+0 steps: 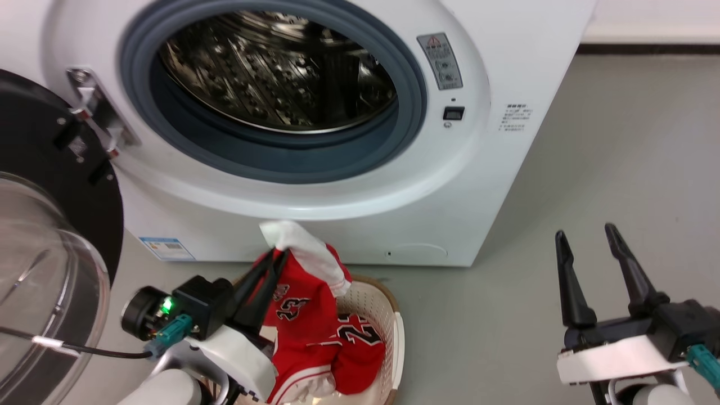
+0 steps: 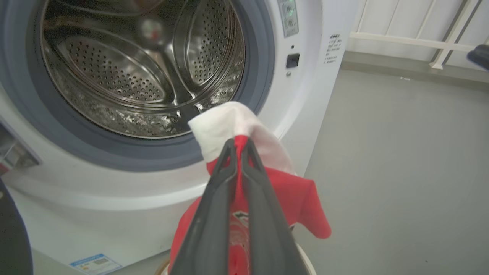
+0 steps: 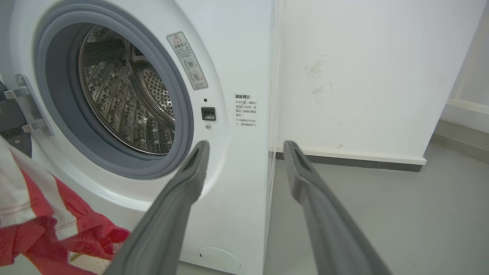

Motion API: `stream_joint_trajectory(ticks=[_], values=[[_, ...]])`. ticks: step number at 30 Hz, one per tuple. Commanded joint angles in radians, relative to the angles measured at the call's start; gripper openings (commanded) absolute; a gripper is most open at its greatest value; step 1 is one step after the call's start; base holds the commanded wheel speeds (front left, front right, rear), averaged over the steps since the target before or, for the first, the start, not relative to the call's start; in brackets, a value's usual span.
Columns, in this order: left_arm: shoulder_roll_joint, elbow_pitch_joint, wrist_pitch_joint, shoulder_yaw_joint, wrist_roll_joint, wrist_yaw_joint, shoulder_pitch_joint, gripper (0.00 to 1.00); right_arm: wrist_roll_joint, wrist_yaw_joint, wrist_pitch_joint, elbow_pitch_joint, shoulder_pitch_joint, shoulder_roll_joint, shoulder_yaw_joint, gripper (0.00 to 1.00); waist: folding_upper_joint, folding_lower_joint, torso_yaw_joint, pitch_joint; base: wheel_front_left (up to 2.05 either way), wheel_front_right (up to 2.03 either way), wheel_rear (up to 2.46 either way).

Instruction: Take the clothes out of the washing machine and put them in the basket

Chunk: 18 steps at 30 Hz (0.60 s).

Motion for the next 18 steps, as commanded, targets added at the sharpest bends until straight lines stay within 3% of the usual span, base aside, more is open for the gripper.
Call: stream_joint_trajectory(ticks=[1,8,18], values=[[-0.011,0.024,-0.011,-0.003,-0.004,-0.011,0.004,0.00,-0.005,-0.001,-0.002,-0.007,-0.024,0.000,0.001,1.00,-0.0001,0.0000,-0.020,0.044,0.00,0.00,0.00],[-0.117,0.324,-0.047,-0.011,-0.055,-0.116,-0.057,0.00,0.001,-0.001,-0.002,-0.026,-0.106,0.000,0.000,1.00,-0.0001,0.0000,-0.082,0.191,0.00,0.00,0.00],[-0.219,0.790,-0.066,-0.028,-0.017,-0.235,-0.242,0.00,0.036,-0.001,-0.002,-0.054,-0.207,0.001,0.000,1.00,-0.0001,0.0000,-0.168,0.407,0.00,0.00,0.00]])
